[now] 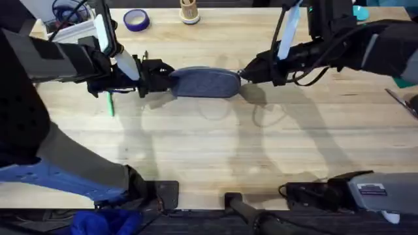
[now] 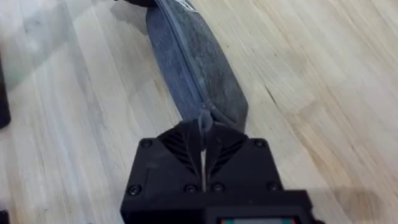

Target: Unzip the bag, pick up the pens from the table one at a time and place them inside, then zip the bag closed.

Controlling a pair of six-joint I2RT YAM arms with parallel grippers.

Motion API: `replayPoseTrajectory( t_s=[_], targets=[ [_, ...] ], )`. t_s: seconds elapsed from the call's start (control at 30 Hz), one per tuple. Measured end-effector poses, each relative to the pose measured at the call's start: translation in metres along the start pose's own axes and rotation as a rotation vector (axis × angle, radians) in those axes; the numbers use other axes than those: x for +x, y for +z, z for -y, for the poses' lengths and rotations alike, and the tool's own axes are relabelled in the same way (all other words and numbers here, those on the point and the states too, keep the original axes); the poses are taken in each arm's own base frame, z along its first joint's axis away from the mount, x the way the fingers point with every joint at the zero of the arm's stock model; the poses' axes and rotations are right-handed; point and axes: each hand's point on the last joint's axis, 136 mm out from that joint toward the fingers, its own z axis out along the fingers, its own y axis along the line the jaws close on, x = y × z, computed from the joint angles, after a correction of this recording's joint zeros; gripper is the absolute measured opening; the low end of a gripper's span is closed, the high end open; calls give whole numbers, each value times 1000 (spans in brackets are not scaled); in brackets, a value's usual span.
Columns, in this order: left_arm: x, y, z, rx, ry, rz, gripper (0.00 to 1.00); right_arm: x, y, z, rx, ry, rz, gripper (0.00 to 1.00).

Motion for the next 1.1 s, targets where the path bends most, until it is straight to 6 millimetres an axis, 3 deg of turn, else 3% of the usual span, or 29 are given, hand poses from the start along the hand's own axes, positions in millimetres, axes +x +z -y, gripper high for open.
replayPoseTrajectory(
  t_s=[0.43, 1.1],
  targets=[
    [0, 0, 0, 0, 0, 0, 42, -2, -1, 1, 6, -8, 6, 33],
    [0, 0, 0, 0, 1, 0, 42, -32, 15, -14, -5, -147, 74, 33]
  ],
)
